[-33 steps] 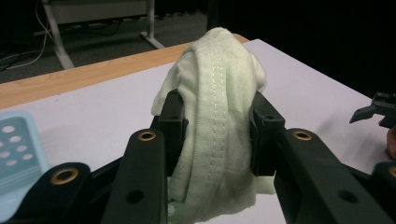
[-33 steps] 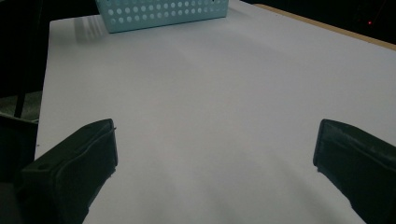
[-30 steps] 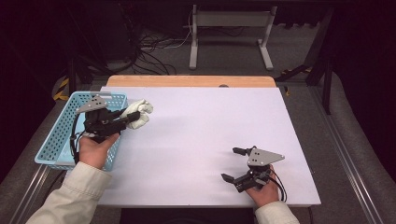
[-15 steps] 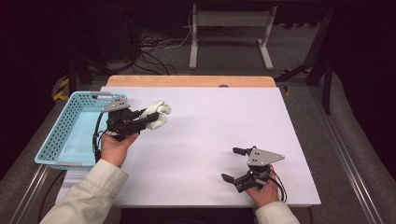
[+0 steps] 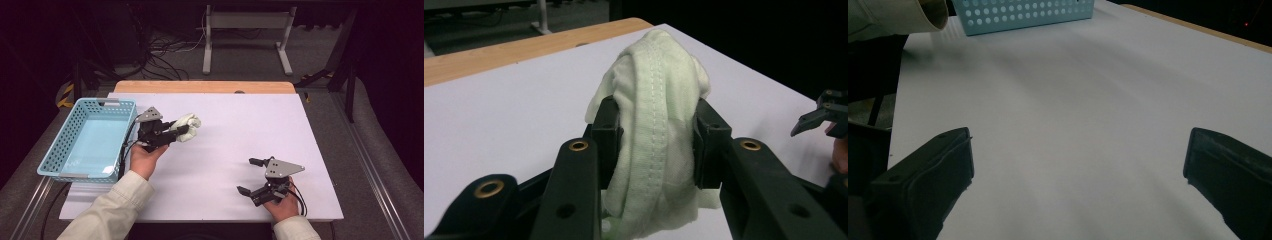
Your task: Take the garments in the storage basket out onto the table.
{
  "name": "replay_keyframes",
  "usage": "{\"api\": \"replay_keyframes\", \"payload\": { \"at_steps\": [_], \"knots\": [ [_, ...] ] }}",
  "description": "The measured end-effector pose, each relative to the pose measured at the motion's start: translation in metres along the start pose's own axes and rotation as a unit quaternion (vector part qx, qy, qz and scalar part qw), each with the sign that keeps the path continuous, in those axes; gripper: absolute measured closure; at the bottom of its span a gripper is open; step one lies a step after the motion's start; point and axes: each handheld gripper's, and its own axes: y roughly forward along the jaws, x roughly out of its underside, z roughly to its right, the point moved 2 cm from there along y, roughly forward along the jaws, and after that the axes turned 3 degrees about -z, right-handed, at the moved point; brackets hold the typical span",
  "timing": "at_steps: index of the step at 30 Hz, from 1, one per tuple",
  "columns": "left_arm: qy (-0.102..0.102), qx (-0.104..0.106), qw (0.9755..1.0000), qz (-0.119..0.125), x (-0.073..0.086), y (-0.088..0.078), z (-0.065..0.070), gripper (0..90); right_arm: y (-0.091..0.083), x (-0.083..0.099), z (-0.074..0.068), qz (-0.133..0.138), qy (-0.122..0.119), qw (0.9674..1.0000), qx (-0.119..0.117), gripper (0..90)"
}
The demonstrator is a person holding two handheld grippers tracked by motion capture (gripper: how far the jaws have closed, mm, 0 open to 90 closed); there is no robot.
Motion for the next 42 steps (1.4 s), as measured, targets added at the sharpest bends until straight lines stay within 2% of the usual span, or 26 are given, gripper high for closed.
{"api": "replay_keyframes", "payload": {
  "at_steps": [7,10,24,29,33,38,40,42],
  "knots": [
    [-0.002,0.014,0.9999,-0.007,0.005,0.025,0.007,64.1,0.0,0.0,0.0,0.0,-0.001,1.0,-0.001,0.3],
    [0.005,0.014,0.9998,-0.013,0.007,0.035,0.01,64.1,0.0,0.0,0.0,0.0,-0.001,1.0,-0.001,0.3],
    [-0.002,0.02,0.999,-0.041,0.02,0.075,0.013,63.6,0.0,0.0,0.0,-0.001,-0.002,1.0,-0.003,0.3],
    [-0.004,0.017,0.9985,-0.052,0.024,0.083,0.013,63.0,0.0,0.0,0.0,-0.002,-0.002,1.0,-0.004,0.3],
    [0.007,0.012,0.9983,-0.056,0.025,0.086,0.013,62.6,0.0,0.0,0.0,-0.002,-0.002,1.0,-0.004,0.3],
    [-0.002,0.013,0.998,-0.062,0.028,0.089,0.012,61.1,0.0,0.0,-0.001,-0.002,-0.002,1.0,-0.004,0.3],
    [-0.001,0.012,0.9979,-0.064,0.028,0.09,0.011,58.9,0.0,0.0,-0.001,-0.002,-0.002,1.0,-0.005,0.3],
    [0.001,0.013,0.9974,-0.07,0.03,0.092,0.011,52.3,0.0,0.0,-0.001,-0.002,-0.002,1.0,-0.005,0.3]
  ]
}}
